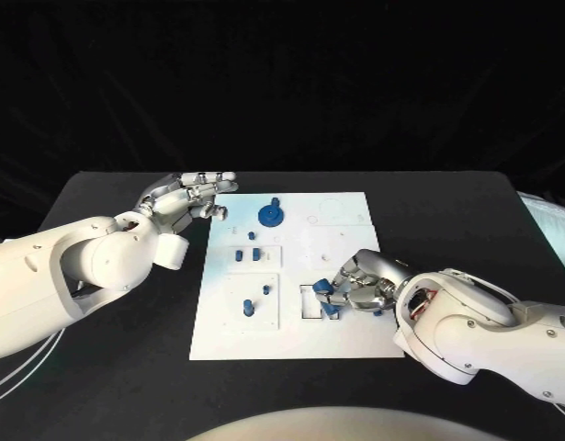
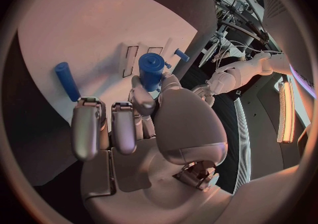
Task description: Assemble the parts on the task board
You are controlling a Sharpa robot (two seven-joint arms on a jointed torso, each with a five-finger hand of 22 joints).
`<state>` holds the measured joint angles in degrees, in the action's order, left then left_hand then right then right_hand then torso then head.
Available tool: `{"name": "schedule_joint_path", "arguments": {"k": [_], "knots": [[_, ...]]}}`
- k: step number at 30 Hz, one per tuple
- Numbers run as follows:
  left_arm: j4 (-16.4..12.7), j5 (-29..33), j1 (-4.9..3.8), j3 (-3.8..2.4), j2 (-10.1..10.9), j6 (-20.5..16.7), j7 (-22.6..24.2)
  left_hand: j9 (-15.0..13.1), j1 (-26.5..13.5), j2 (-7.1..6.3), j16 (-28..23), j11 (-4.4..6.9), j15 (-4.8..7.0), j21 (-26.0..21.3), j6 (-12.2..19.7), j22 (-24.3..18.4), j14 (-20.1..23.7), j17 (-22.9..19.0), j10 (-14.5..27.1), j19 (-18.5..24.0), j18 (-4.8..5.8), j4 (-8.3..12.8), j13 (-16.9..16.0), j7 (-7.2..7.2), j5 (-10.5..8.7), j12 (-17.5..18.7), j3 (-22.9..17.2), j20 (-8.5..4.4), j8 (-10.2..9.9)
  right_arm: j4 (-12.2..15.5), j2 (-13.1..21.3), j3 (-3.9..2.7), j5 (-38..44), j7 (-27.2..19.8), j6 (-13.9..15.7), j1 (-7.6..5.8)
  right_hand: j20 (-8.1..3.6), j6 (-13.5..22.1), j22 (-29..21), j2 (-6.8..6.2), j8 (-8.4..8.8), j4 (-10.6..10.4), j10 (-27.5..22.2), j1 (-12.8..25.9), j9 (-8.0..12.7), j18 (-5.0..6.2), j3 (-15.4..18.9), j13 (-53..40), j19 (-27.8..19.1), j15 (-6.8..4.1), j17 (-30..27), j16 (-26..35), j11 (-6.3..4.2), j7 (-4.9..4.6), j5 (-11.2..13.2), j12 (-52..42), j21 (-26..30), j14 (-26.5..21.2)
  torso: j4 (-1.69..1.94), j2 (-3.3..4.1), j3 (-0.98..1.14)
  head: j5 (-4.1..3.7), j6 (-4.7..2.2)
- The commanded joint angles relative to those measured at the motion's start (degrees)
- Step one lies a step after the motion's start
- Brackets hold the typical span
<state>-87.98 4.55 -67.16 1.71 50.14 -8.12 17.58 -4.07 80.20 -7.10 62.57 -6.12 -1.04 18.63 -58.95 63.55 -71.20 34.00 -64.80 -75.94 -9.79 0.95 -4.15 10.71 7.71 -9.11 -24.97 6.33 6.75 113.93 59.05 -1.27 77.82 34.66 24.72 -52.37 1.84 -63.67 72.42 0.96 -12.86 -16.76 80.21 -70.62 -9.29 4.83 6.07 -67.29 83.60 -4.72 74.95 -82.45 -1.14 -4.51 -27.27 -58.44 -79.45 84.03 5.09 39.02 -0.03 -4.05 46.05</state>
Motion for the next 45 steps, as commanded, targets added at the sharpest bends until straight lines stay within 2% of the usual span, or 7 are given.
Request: {"name": "schedule_joint_path", "arguments": {"k": [1, 10, 16, 19, 27, 34, 45], "knots": [[-0.3, 0.2, 0.01, -0.03, -0.1, 1.1, 0.2, 0.1, -0.4, 0.02, -0.3, -0.11, -0.02, -0.4, 0.4, -0.1, 0.4, -0.1, 0.1, 0.3, -0.43, 0.1, 0.0, -0.12, -0.3, -0.3, 0.3, -0.01, 0.3, -0.6, -0.9, 0.03, 0.5, 0.3, -5.2, 0.02, -0.55, -1.7, 0.1, 0.0, -0.81, 0.0, 0.5, 1.0, -6.6, -1.09, 0.5, -0.4, 0.0, -0.28, 1.5, -0.4, -0.08, 1.37, 0.5, -0.5, -0.2, 3.7, -0.06, 0.01, -0.01, 0.13, 0.05], [-0.4, 0.2, 0.0, -0.03, -0.1, 1.1, 0.2, 0.1, -0.4, 0.02, -0.3, -0.11, -0.02, -0.4, 0.4, -0.1, 0.4, -0.1, 0.1, 0.3, -0.43, 0.1, 0.0, -0.12, -0.3, -0.3, 0.3, -0.01, 0.3, -2.5, -3.1, 0.06, 3.3, 0.6, -6.7, 0.02, -0.68, -2.1, 0.2, 0.34, -0.84, 0.1, 0.7, 2.9, -7.2, -1.12, 2.0, -0.7, 0.1, -0.41, 1.8, -0.5, -0.23, 1.56, 2.9, -0.3, -0.2, 3.7, -0.05, 0.0, 0.06, 0.43, 0.11], [-0.4, 0.2, 0.0, -0.03, -0.1, 1.1, 0.1, 0.1, -0.4, 0.06, -0.3, -0.13, -0.02, -0.4, 0.5, -0.1, 0.5, -0.1, 0.2, 0.3, -0.44, 0.2, 0.0, -0.1, -0.3, -0.4, 0.5, 0.0, 0.4, -3.0, -3.7, 0.06, 5.1, 0.7, -6.6, 0.02, -0.72, -1.8, -0.2, -0.27, -0.61, 0.0, 0.2, 7.7, -8.0, -1.03, 6.2, 0.0, -0.1, -0.34, 1.4, -0.3, -0.12, 1.47, 18.4, 1.9, 0.1, 3.6, -0.12, 0.04, 0.05, 0.58, 0.13], [-0.5, 0.2, 0.0, -0.03, 0.0, 1.1, 0.1, 0.1, -0.4, 0.06, -0.3, -0.13, -0.02, -0.4, 0.5, -0.1, 0.5, -0.1, 0.2, 0.3, -0.44, 0.2, 0.0, -0.1, -0.3, -0.4, 0.5, 0.0, 0.4, -3.1, -3.8, 0.06, 6.0, 0.8, -6.5, 0.02, -0.63, -1.5, -0.5, -1.33, -0.45, 0.0, -0.3, 10.6, -8.4, -0.97, 7.7, 0.9, -0.3, -0.25, 1.0, 0.0, 0.0, 1.32, 24.1, 3.7, 0.4, 3.5, -0.18, 0.02, 0.08, 0.65, 0.11], [-0.4, 0.2, 0.0, -0.03, 0.0, 1.2, 0.1, 0.1, -0.5, 0.06, -0.3, -0.15, -0.03, -0.4, 0.5, -0.1, 0.5, -0.2, 0.3, 0.3, -0.44, 0.1, 0.0, -0.08, -0.31, -0.4, 0.5, 0.01, 0.4, -2.7, -3.6, 0.06, 7.8, 0.7, -6.0, 0.03, -0.61, -1.3, -0.5, -4.46, -0.36, -0.1, -0.4, 13.9, -9.0, -0.97, 6.4, 1.2, -0.3, -0.25, 1.0, 0.0, 0.02, 1.31, 24.4, 4.8, 0.4, 3.5, -0.13, 0.04, 0.15, 0.56, 0.21], [-0.3, 0.2, 0.0, -0.02, 0.1, 1.4, 0.0, 0.1, -0.5, 0.07, -0.4, -0.15, -0.04, -0.5, 0.5, -0.1, 0.6, -0.3, 0.3, 0.3, -0.44, 0.1, 0.0, -0.08, -0.31, -0.4, 0.5, 0.02, 0.4, -1.8, -2.9, 0.05, 9.2, 0.4, -6.3, 0.04, -0.63, -1.4, 0.0, -3.96, -0.5, 2.4, 0.2, 2.3, -9.9, -1.07, 3.4, 0.3, 0.0, -0.31, 1.4, -0.2, -0.07, 1.42, 24.1, 4.3, 0.1, 3.6, -0.13, 0.06, 0.18, 0.7, 0.35], [-0.3, 0.2, 0.01, -0.02, 0.2, 1.5, -0.1, 0.1, -0.5, 0.08, -0.4, -0.16, -0.04, -0.5, 0.6, -0.1, 0.6, -0.4, 0.3, 0.4, -0.44, 0.2, 0.0, -0.07, -0.31, -0.4, 0.6, 0.02, 0.4, -2.8, -3.3, 0.04, 12.5, 0.7, -7.2, 0.05, -0.75, -1.8, 0.7, -1.59, -0.85, 6.0, 0.9, -5.8, -10.7, -1.2, 1.9, -1.1, 0.2, -0.44, 2.3, -0.7, -0.27, 1.54, 24.2, 2.7, -0.2, 3.8, -0.07, 0.05, 0.08, 0.7, 0.51]]}}
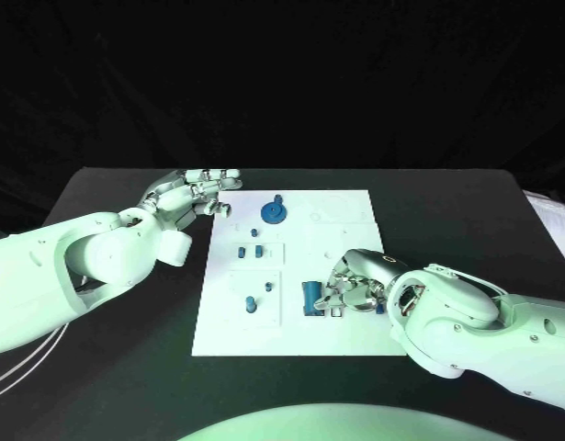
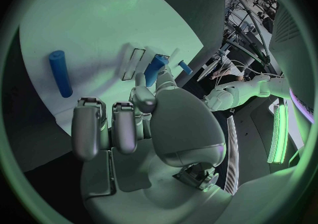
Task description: Assemble the parts on the task board
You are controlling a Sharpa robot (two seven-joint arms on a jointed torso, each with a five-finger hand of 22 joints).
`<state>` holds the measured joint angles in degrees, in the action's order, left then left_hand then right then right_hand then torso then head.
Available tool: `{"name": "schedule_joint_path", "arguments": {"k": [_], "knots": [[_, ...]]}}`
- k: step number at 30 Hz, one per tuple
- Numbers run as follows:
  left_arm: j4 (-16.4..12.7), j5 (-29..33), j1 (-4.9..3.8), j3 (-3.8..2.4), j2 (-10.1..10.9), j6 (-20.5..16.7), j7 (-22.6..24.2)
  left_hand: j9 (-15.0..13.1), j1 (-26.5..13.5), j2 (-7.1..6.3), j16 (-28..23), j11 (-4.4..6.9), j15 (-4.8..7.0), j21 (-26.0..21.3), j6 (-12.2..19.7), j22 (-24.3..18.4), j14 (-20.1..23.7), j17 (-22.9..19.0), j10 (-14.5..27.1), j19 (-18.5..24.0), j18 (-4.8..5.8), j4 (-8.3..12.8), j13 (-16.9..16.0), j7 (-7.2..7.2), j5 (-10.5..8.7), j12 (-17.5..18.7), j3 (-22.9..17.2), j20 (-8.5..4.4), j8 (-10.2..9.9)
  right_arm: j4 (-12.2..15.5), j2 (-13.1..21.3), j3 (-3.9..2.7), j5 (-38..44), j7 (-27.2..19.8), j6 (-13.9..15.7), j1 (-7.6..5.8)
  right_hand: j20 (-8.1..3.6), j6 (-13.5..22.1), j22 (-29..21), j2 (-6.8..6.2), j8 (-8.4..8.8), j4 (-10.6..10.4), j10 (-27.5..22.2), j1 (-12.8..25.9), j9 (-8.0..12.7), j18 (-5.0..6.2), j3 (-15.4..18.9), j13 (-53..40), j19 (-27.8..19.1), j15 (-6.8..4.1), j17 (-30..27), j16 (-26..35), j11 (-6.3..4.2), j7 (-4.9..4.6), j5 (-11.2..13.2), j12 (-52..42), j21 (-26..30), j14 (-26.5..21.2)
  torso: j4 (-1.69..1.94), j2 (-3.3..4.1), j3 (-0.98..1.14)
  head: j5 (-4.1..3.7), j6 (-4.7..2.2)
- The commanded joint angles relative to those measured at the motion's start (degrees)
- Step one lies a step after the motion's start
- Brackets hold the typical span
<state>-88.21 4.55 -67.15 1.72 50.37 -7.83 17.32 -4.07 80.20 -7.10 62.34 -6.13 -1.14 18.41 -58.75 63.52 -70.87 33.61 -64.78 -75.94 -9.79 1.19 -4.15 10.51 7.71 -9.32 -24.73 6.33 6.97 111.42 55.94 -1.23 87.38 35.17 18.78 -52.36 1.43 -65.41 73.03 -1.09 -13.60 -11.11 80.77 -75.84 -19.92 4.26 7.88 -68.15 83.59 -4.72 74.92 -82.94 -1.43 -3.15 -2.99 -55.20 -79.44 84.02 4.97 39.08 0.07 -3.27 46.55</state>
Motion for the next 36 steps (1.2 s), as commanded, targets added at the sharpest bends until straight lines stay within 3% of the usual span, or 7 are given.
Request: {"name": "schedule_joint_path", "arguments": {"k": [1, 6, 11, 17, 24, 26, 36], "knots": [[-0.1, 0.2, 0.0, -0.03, -0.1, 1.3, 0.2, 0.1, -0.5, 0.09, -0.2, -0.15, 0.05, -0.3, 0.4, -0.1, 0.4, -0.2, 0.3, 0.4, -0.44, -0.1, 0.0, 0.12, -0.31, -0.2, 0.3, 0.03, 0.2, -0.4, -0.3, 0.01, 2.9, 0.2, -1.2, 0.04, -0.34, -0.1, 0.1, 0.81, -0.13, 0.3, 0.4, -0.5, -0.2, -0.63, 0.0, -0.3, 0.2, -0.44, 2.4, -0.2, 0.02, 0.18, -0.2, -0.5, -0.2, 3.8, 0.04, -0.01, -0.01, -0.03, -0.01], [-0.1, 0.2, 0.0, -0.02, -0.1, 1.3, 0.1, 0.1, -0.5, 0.1, -0.3, -0.15, 0.05, -0.3, 0.4, -0.1, 0.4, -0.2, 0.3, 0.4, -0.44, -0.1, 0.0, 0.12, -0.31, -0.2, 0.4, 0.03, 0.2, -0.2, -0.1, 0.01, 1.8, 0.0, -0.4, 0.05, -0.3, 0.0, 0.2, 0.74, -0.05, -0.7, 0.5, 1.0, -0.3, -0.66, 1.2, -0.3, 0.2, -0.37, 2.5, -0.3, 0.12, 0.1, -1.2, -0.4, -0.3, 3.8, -0.07, -0.02, 0.01, -0.01, 0.01], [-0.1, 0.2, 0.0, -0.02, 0.0, 1.4, 0.1, 0.1, -0.5, 0.1, -0.3, -0.15, 0.05, -0.3, 0.4, -0.1, 0.4, -0.2, 0.3, 0.4, -0.44, -0.1, 0.0, 0.12, -0.31, -0.2, 0.4, 0.03, 0.2, 1.1, 1.8, 0.0, -0.3, -1.0, 2.9, 0.05, -0.24, 0.8, -0.2, 0.22, 0.43, -2.3, -0.4, 2.7, -0.4, -0.57, 2.8, 1.1, 0.0, -0.26, 2.3, -0.1, 0.29, -0.1, -3.3, 2.3, 0.0, 3.7, -0.13, -0.05, 0.02, -0.05, -0.03], [-0.1, 0.2, 0.01, 0.0, 0.1, 1.3, 0.1, 0.1, -0.4, 0.15, -0.3, -0.15, 0.05, -0.3, 0.4, -0.1, 0.5, -0.3, 0.4, 0.4, -0.44, 0.0, 0.0, 0.11, -0.29, -0.3, 0.4, 0.03, 0.2, 3.7, 7.0, -0.07, -3.1, -4.6, 5.8, -0.47, 0.23, 3.9, -0.2, 1.29, 2.78, -1.8, -1.8, -0.3, 0.5, -0.58, 2.6, 2.8, -0.1, 0.48, 3.0, -0.5, 1.23, -1.31, -6.3, 5.6, 0.0, 3.8, -0.16, -0.14, -0.09, -0.72, -0.26], [-0.3, 0.2, 0.01, 0.02, 0.1, 1.3, 0.2, 0.1, -0.4, 0.15, -0.3, -0.15, 0.05, -0.3, 0.4, -0.1, 0.5, -0.3, 0.4, 0.4, -0.44, 0.0, 0.0, 0.11, -0.29, -0.3, 0.4, 0.03, 0.2, 4.4, 12.4, -0.07, -0.4, -3.7, 2.5, -1.48, 0.68, 4.1, -0.1, 2.42, 4.2, -2.3, -2.2, -1.2, 1.6, -0.58, 2.9, 4.0, -0.1, 0.87, 3.1, -0.5, 1.63, -1.77, -8.9, 7.6, 0.0, 3.8, -0.2, -0.02, 0.02, -1.55, -0.73], [-0.3, 0.2, 0.01, 0.02, 0.1, 1.3, 0.2, 0.1, -0.4, 0.15, -0.3, -0.15, 0.05, -0.3, 0.4, -0.1, 0.5, -0.3, 0.4, 0.4, -0.44, 0.0, 0.0, 0.11, -0.29, -0.3, 0.4, 0.03, 0.2, 4.3, 13.0, -0.04, 0.8, -3.1, 1.5, -1.52, 0.72, 3.5, 0.1, 2.71, 4.25, -2.7, -2.0, -1.0, 1.7, -0.61, 3.1, 4.0, -0.1, 0.84, 3.1, -0.5, 1.55, -1.66, -9.2, 7.6, -0.1, 3.8, -0.24, 0.0, 0.1, -1.85, -0.72], [-0.3, 0.2, 0.01, 0.02, 0.0, 1.6, 0.1, 0.1, -0.4, 0.17, -0.3, -0.15, 0.04, -0.3, 0.4, -0.1, 0.5, -0.3, 0.4, 0.5, -0.44, 0.0, 0.0, 0.12, -0.3, -0.3, 0.4, 0.04, 0.2, 3.0, 13.6, 0.17, 5.7, -1.6, -2.9, -1.13, 0.45, 0.7, 0.2, 3.51, 4.19, -4.7, -1.4, -0.1, 1.9, -0.6, 4.2, 4.1, 0.0, 0.41, 3.1, -0.4, 0.99, -0.9, -11.2, 7.8, -0.2, 3.8, 0.05, -0.03, 0.04, -2.27, -0.66]]}}
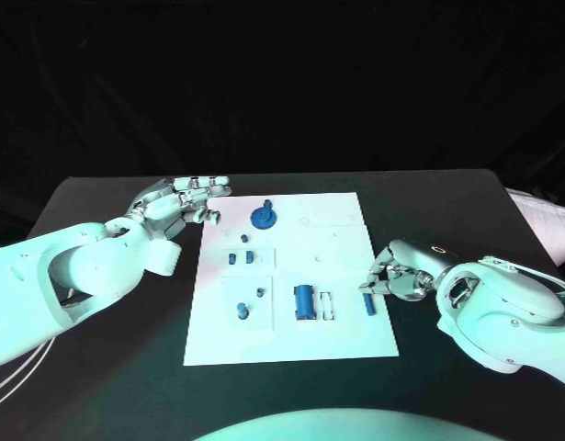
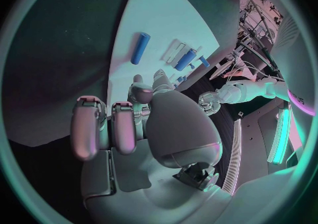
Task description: Assemble the parts on the task board
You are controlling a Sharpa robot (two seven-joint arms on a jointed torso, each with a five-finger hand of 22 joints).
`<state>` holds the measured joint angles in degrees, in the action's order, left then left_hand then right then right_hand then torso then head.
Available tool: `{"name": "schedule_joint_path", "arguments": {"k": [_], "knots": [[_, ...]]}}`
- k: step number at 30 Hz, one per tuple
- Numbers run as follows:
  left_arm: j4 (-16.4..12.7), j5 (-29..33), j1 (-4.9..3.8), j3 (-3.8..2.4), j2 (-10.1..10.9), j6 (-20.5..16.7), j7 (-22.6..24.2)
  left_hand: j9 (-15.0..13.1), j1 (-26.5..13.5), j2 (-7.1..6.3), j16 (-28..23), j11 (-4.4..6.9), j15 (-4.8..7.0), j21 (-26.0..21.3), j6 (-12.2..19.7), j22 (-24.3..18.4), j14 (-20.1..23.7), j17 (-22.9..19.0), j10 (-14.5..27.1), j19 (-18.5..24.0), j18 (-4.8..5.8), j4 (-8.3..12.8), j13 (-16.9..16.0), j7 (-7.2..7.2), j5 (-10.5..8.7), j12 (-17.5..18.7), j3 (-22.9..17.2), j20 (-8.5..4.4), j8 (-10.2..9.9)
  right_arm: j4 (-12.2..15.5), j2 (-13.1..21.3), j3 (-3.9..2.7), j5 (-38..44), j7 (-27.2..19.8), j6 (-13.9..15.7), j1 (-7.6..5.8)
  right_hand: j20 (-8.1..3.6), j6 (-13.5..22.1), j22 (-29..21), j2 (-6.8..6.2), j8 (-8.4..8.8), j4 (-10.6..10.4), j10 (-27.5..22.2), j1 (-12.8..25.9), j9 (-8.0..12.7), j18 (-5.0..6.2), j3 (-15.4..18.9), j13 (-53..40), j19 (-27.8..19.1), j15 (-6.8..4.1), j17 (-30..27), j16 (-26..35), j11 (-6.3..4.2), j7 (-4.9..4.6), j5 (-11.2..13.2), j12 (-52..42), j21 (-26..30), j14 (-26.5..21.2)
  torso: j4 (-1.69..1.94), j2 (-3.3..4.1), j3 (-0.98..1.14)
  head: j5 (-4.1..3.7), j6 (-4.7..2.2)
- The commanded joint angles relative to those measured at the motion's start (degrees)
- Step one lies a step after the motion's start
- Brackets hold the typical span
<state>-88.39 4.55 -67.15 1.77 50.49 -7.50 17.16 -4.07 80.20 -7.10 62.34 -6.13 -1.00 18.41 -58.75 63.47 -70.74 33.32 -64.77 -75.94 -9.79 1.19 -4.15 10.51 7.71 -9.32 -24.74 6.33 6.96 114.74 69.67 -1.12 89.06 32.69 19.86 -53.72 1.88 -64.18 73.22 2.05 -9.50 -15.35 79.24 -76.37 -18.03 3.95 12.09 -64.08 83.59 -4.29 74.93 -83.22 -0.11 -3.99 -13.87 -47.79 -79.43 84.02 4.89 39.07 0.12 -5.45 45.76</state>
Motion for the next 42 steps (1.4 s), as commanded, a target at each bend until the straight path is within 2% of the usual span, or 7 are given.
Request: {"name": "schedule_joint_path", "arguments": {"k": [1, 19, 24, 30, 35, 38, 42], "knots": [[-0.1, 0.2, 0.01, -0.02, -0.1, 1.3, 0.3, 0.1, -0.4, 0.17, -0.3, -0.15, -0.1, -0.3, 0.4, -0.1, 0.4, 0.0, 0.3, 0.5, -0.44, 0.0, 0.0, 0.12, -0.3, -0.3, 0.4, 0.04, 0.2, -0.4, -0.2, 0.07, 4.4, 1.0, -4.5, 0.35, -0.02, -0.7, 0.0, 0.35, 0.09, -0.7, 0.2, 0.5, -0.1, -0.28, 0.1, 0.0, -0.1, -0.06, 3.0, -0.1, -0.38, -0.02, -0.3, 0.4, -0.2, 3.8, 0.1, 0.0, -0.01, -0.02, 0.14], [-0.1, 0.2, 0.02, -0.01, 0.0, 1.3, 0.2, 0.1, -0.4, 0.17, -0.3, -0.15, -0.1, -0.3, 0.4, -0.1, 0.4, 0.0, 0.3, 0.5, -0.44, 0.0, 0.0, 0.12, -0.3, -0.3, 0.4, 0.04, 0.2, -2.2, -2.2, 0.18, 7.4, 1.6, -10.2, 1.53, -0.19, -1.5, -0.1, -0.18, 0.25, -1.2, 0.6, 1.9, -0.4, -0.28, 1.8, -0.5, -0.1, -0.24, 2.9, 0.0, -0.59, 0.26, 0.2, -0.4, -0.1, 3.7, 0.09, -0.04, -0.04, 0.39, 0.38], [-0.1, 0.2, 0.02, -0.01, 0.0, 1.4, 0.2, 0.1, -0.4, 0.17, -0.3, -0.15, -0.1, -0.3, 0.4, -0.1, 0.4, 0.0, 0.3, 0.5, -0.44, 0.0, 0.0, 0.12, -0.3, -0.3, 0.4, 0.04, 0.2, -2.9, -3.3, 0.21, 9.0, 1.6, -11.0, 1.81, -0.28, -1.7, 0.0, -0.28, 0.41, -0.7, 0.7, 0.7, -0.6, -0.29, 1.9, -0.7, -0.1, -0.34, 2.9, 0.1, -0.69, 0.34, 2.0, -0.4, -0.1, 3.7, 0.17, 0.0, -0.03, 0.57, 0.38], [-0.1, 0.2, 0.03, -0.01, 0.1, 1.5, 0.1, 0.1, -0.5, 0.21, -0.3, -0.17, -0.12, -0.4, 0.4, -0.1, 0.5, -0.1, 0.4, 0.5, -0.44, 0.0, 0.0, 0.13, -0.31, -0.4, 0.5, 0.06, 0.3, -3.8, -4.7, 0.23, 12.3, 1.7, -12.3, 2.5, -0.39, -1.8, 0.0, -0.02, 0.72, 1.7, 0.5, -4.1, -0.9, -0.27, 0.8, -0.7, -0.1, -0.47, 3.0, 0.1, -0.82, 0.41, 3.9, 0.0, -0.1, 3.7, 0.08, -0.04, -0.08, 0.68, 0.47], [-0.1, 0.2, 0.03, -0.01, 0.1, 1.5, 0.0, 0.1, -0.5, 0.21, -0.3, -0.17, -0.12, -0.4, 0.4, -0.1, 0.5, -0.1, 0.4, 0.5, -0.44, 0.0, 0.0, 0.13, -0.31, -0.4, 0.5, 0.06, 0.3, -4.3, -5.6, 0.24, 14.7, 1.7, -14.1, 2.96, -0.78, -1.8, 0.1, 1.76, 1.18, 6.2, -0.3, -12.2, -1.0, -0.29, -3.7, -0.1, -0.1, -0.77, 3.3, -0.1, -1.02, 0.53, 9.6, 1.3, -0.1, 3.8, 0.1, -0.05, -0.09, 0.67, 0.47], [-0.1, 0.2, 0.03, -0.01, 0.1, 1.5, 0.0, 0.1, -0.5, 0.21, -0.3, -0.17, -0.12, -0.4, 0.4, -0.1, 0.5, -0.1, 0.4, 0.5, -0.44, 0.0, 0.0, 0.13, -0.31, -0.4, 0.5, 0.06, 0.3, -4.5, -6.0, 0.24, 15.5, 1.7, -15.5, 3.09, -0.69, -1.9, 0.2, 1.46, 1.39, 7.3, -0.5, -13.7, -0.9, -0.35, -4.9, -0.1, -0.1, -0.67, 3.5, -0.1, -1.01, 0.5, 9.8, 1.4, -0.1, 3.8, 0.05, -0.09, -0.12, 0.68, 0.48], [-0.2, 0.1, 0.03, -0.01, 0.1, 1.5, -0.1, 0.1, -0.4, 0.22, -0.3, -0.17, -0.12, -0.4, 0.4, -0.1, 0.6, -0.2, 0.4, 0.5, -0.44, 0.0, 0.0, 0.13, -0.31, -0.4, 0.6, 0.07, 0.3, -4.8, -6.4, 0.28, 16.1, 1.7, -18.3, 3.21, -0.65, -2.0, 0.3, 1.21, 1.45, 7.5, -0.4, -13.9, -0.9, -0.38, -5.1, -0.2, -0.1, -0.64, 3.6, -0.2, -0.98, 0.47, 9.7, 1.2, -0.2, 3.8, 0.11, -0.06, -0.15, 0.57, 0.53]]}}
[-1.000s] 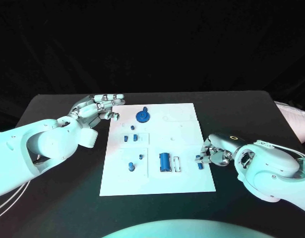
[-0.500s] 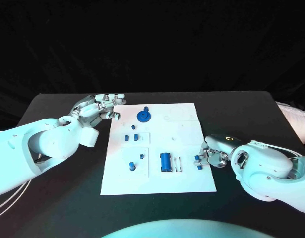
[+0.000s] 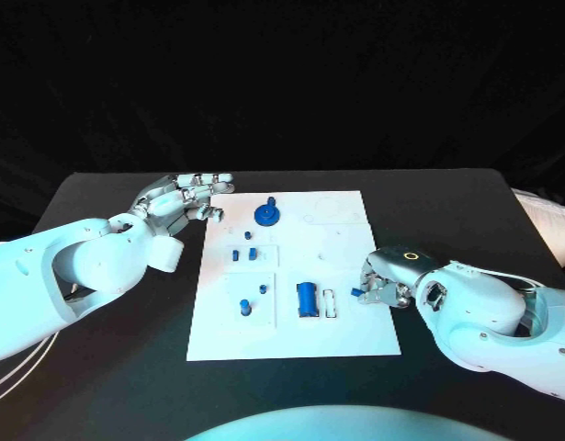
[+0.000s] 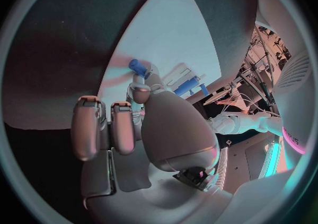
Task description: Assemble the parts on the task board
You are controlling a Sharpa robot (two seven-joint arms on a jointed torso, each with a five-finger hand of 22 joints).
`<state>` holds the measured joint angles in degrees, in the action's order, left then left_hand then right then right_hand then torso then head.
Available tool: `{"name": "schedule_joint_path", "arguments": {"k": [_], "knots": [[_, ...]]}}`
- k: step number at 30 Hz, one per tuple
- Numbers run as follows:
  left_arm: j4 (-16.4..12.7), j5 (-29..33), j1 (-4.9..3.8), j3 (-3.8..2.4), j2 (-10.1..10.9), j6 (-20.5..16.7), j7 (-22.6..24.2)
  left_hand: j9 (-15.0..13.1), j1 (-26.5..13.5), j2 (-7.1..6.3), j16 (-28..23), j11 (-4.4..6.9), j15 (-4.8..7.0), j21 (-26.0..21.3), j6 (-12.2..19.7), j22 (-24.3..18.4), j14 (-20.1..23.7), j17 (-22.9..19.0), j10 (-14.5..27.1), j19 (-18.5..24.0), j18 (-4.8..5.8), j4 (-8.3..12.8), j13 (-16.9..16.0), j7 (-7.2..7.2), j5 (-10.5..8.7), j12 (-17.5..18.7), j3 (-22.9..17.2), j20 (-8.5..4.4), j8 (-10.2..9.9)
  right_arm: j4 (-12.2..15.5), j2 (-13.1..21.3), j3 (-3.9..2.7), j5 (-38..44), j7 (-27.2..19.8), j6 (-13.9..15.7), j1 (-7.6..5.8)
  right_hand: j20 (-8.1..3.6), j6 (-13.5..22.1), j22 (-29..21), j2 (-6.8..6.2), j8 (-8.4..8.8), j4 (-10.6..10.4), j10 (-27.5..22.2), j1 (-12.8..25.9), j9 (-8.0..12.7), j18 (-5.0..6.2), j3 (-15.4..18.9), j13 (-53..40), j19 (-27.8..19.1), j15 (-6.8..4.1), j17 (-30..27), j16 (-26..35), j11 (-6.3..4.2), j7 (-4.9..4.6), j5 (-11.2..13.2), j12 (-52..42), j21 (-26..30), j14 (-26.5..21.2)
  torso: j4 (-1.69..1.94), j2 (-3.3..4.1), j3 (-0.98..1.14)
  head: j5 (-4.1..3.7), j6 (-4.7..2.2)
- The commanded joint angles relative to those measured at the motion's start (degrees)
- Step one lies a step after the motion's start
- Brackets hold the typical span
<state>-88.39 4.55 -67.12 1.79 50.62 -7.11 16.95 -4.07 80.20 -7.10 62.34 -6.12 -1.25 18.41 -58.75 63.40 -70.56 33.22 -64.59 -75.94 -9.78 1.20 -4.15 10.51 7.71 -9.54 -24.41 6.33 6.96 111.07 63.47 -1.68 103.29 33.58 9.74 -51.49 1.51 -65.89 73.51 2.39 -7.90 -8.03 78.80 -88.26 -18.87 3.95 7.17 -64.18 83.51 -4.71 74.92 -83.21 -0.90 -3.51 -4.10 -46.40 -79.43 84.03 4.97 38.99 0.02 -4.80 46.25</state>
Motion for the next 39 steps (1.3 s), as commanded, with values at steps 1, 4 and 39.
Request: {"name": "schedule_joint_path", "arguments": {"k": [1, 4, 39], "knots": [[-0.2, 0.1, 0.01, -0.03, -0.1, 1.1, 0.2, 0.1, -0.5, 0.23, -0.3, -0.17, 0.13, -0.4, 0.4, -0.1, 0.4, -0.1, 0.2, 0.5, -0.44, 0.0, 0.0, 0.13, -0.31, -0.2, 0.3, 0.07, 0.3, -1.2, -0.3, 0.85, 2.0, 0.8, -8.6, 1.0, -0.27, -0.3, 0.1, 0.75, -0.1, 0.3, 0.0, -2.0, -0.1, -0.39, -0.4, 0.0, 0.0, -0.19, 3.6, -0.2, -0.17, -0.04, -0.2, 0.0, -0.2, 3.8, 0.01, 0.03, 0.0, -0.09, 0.05], [-0.2, 0.1, 0.01, -0.03, -0.1, 1.1, 0.1, 0.1, -0.5, 0.23, -0.3, -0.17, 0.13, -0.4, 0.4, -0.1, 0.4, -0.1, 0.2, 0.5, -0.44, 0.0, 0.0, 0.13, -0.31, -0.2, 0.3, 0.07, 0.3, -1.3, -0.4, 0.87, 2.0, 0.8, -9.3, 1.07, -0.21, -0.4, 0.1, 0.67, 0.1, 0.4, -0.2, -2.1, 0.0, -0.4, -1.1, 0.1, 0.0, -0.12, 3.7, -0.2, -0.11, -0.12, -1.1, 0.2, -0.3, 3.8, -0.01, -0.02, 0.03, -0.12, 0.0], [-0.4, -0.4, 0.01, 0.01, -0.3, 1.1, -0.1, 0.1, -0.3, 0.26, -0.3, -0.17, 0.13, -0.4, 0.5, -0.1, 0.5, -0.2, 0.3, 0.6, -0.45, 0.1, 0.0, 0.13, -0.29, -0.3, 0.3, 0.07, 0.3, -2.6, -2.3, 1.13, 0.2, 1.5, -0.9, 2.5, -0.28, -1.2, 1.2, -1.96, 1.61, -2.7, 0.6, 2.7, 0.2, -0.58, -7.2, 0.4, 0.4, -0.21, 4.7, -0.7, -0.24, 0.13, -9.2, 0.7, -0.9, 4.0, -0.04, 0.09, 0.13, -0.51, -0.17]]}}
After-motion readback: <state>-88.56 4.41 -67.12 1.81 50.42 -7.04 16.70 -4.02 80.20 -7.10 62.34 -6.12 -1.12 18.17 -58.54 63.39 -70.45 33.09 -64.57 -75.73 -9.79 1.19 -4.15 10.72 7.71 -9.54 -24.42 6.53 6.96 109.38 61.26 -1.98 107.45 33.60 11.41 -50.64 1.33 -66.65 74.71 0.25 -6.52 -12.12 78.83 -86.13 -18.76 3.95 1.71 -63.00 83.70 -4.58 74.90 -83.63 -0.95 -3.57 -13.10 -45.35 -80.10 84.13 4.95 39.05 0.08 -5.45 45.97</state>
